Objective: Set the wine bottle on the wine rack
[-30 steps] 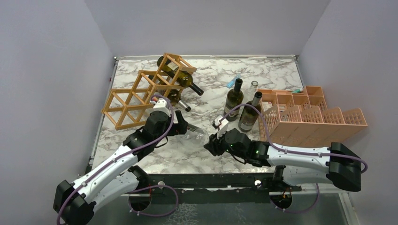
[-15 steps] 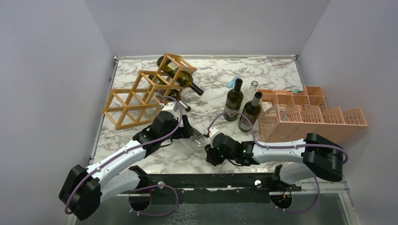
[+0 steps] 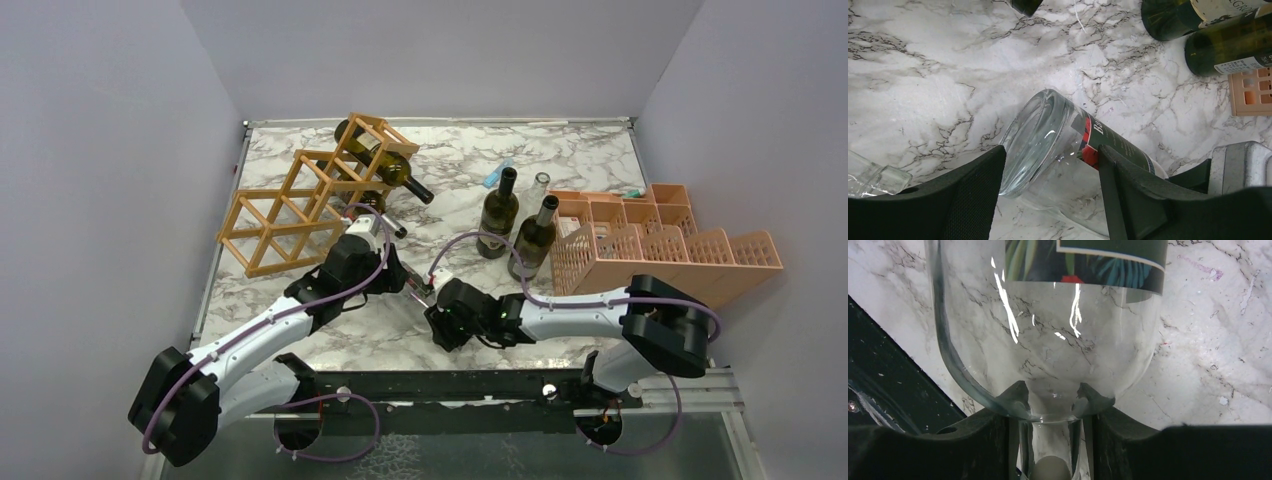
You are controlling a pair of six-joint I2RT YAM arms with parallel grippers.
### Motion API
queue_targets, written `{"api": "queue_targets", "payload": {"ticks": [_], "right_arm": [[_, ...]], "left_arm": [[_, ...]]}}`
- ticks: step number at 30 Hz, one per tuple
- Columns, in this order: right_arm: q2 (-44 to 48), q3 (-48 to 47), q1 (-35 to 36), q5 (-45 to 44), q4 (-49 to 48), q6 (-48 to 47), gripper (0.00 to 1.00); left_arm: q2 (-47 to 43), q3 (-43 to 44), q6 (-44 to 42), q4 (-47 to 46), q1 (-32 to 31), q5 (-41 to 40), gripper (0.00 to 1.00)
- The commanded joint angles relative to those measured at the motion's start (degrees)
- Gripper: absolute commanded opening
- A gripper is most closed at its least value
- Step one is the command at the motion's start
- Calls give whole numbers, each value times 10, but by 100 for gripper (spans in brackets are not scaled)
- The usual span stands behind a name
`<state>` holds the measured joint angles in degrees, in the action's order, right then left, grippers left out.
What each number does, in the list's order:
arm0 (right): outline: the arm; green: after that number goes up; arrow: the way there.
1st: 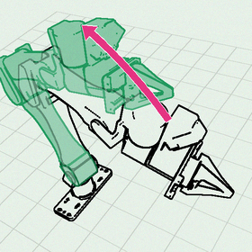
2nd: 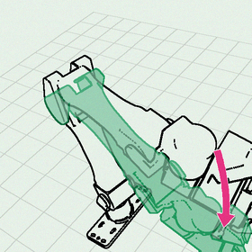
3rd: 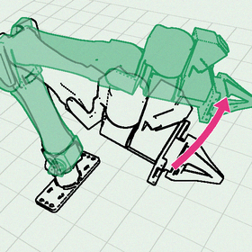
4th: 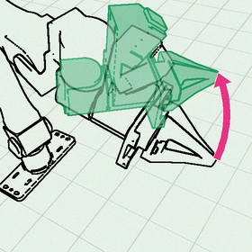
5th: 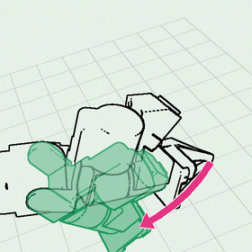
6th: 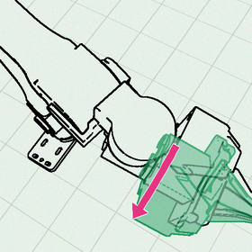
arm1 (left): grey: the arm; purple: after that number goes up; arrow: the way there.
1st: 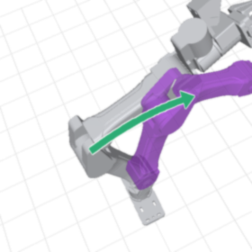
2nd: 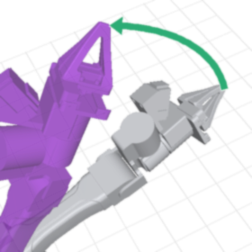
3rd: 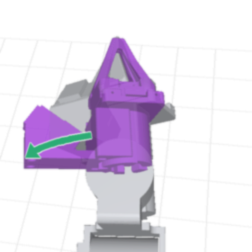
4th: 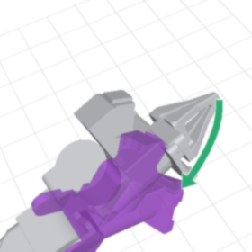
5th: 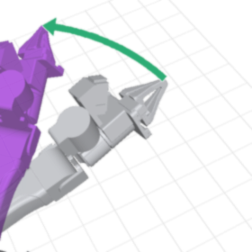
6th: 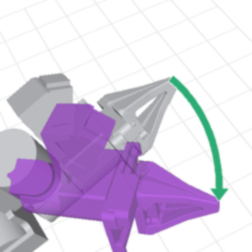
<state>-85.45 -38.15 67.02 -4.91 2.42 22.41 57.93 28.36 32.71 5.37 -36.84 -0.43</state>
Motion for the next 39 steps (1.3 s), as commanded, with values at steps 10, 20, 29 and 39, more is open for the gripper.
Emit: {"api": "queue_targets", "payload": {"ticks": [10, 20, 29, 39], "right_arm": [[-38, -16, -1, -4, -53, -29, 1], [67, 28, -1, -13, -185, -67, 1], [173, 65, -1, -46, -326, -89, 1], [191, 51, -1, -52, -468, -112, 1]], "left_arm": [[0, -16, 12, -23, -8, 97, 58], [-21, 26, 11, -16, -8, 132, 58], [-52, 112, -22, 35, -7, 122, 59], [-47, 275, -70, 90, -7, 7, 67]]}}
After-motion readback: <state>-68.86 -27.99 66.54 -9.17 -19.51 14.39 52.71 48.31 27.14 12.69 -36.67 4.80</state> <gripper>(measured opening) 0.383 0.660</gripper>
